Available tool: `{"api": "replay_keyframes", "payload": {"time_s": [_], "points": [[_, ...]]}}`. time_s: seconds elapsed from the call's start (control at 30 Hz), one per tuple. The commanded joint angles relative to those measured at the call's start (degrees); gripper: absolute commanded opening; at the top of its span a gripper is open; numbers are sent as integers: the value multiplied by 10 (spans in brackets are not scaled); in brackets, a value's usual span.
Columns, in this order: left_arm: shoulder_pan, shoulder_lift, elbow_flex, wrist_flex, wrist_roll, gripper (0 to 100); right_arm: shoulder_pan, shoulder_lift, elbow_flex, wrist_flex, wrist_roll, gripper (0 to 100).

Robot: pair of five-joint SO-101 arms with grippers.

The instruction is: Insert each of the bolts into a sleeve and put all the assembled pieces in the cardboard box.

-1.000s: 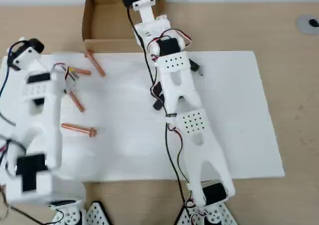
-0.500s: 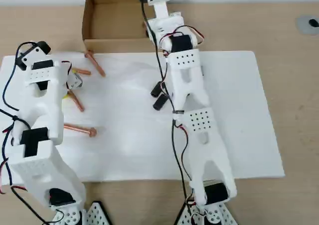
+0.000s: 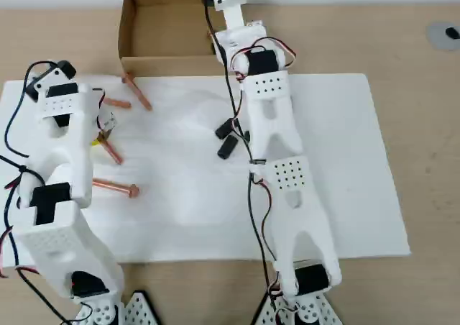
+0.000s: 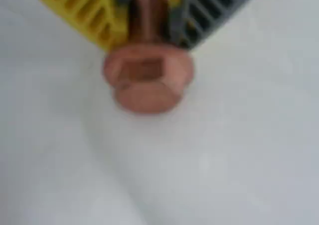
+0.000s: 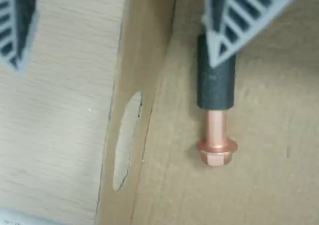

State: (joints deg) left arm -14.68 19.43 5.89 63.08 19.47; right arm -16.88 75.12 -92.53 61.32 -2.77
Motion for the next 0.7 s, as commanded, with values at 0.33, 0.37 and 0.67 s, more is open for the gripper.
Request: {"api": "replay_keyframes", "payload": {"time_s": [0.33,0.37,0.67], "points": [[-4,-4,-268,172,-4,6,7,-90,-29,54,1,278],[-4,-4,-305,194,-4,6,7,-96,-29,62,1,278],[-3,-8,-519,376,-61,6,8,-145,-29,207,0,278]]}}
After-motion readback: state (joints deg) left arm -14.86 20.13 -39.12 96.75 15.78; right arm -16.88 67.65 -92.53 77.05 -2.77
